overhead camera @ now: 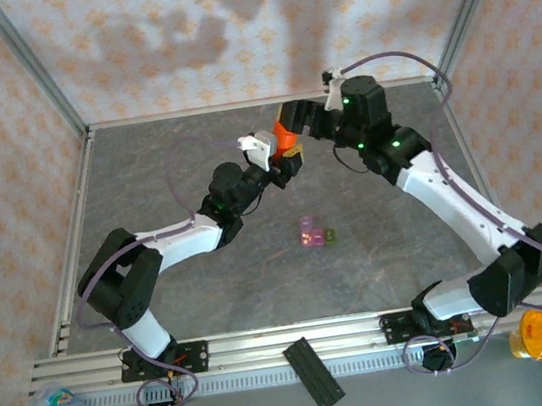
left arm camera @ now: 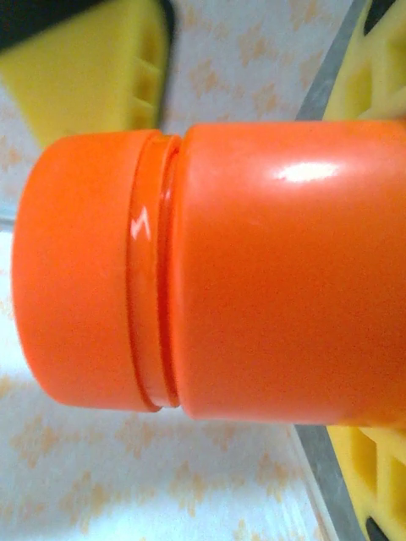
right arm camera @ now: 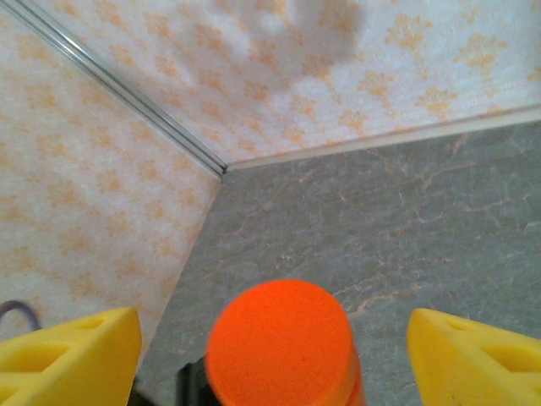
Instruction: Sort the pills into containers
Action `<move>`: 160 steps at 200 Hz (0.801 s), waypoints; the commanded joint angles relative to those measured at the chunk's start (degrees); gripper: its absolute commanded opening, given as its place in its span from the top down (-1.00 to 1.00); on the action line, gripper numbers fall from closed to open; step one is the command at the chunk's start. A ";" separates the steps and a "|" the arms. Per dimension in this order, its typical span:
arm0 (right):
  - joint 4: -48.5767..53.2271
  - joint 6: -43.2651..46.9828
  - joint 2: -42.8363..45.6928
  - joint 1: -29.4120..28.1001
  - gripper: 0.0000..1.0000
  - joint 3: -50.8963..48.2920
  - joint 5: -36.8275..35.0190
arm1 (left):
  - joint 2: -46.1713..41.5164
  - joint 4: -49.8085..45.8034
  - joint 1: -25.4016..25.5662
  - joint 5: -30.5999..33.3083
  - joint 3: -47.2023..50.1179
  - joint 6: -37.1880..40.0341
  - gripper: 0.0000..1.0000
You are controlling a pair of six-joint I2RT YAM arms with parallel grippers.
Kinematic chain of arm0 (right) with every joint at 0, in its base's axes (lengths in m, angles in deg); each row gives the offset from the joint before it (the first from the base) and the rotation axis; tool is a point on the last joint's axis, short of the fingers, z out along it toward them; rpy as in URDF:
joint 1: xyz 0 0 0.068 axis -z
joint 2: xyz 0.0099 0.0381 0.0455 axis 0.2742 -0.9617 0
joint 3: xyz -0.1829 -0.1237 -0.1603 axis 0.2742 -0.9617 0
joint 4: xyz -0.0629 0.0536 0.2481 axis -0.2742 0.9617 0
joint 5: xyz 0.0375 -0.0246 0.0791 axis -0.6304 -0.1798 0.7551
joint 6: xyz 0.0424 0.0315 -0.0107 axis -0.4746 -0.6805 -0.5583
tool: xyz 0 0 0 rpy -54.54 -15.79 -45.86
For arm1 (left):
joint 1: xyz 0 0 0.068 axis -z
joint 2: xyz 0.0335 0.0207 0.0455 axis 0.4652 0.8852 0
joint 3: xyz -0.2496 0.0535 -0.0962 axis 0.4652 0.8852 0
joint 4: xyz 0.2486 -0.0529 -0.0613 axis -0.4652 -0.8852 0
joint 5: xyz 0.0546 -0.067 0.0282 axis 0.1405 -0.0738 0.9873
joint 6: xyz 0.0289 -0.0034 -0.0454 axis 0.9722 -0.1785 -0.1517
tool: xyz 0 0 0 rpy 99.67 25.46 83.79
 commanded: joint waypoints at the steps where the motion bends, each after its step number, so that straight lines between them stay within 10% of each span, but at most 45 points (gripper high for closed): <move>1: 2.27 4.05 2.90 2.34 -0.62 2.68 7.20 | -2.19 1.12 -2.69 -14.52 -3.03 -3.19 1.00; 56: 21.51 18.81 -6.19 4.81 -0.61 16.16 24.20 | 1.56 11.81 -6.52 -33.16 -6.38 -20.05 1.00; 160: 20.41 17.52 -8.37 4.83 -0.18 17.18 24.21 | 1.91 10.38 -6.60 -34.10 -6.94 -20.24 1.00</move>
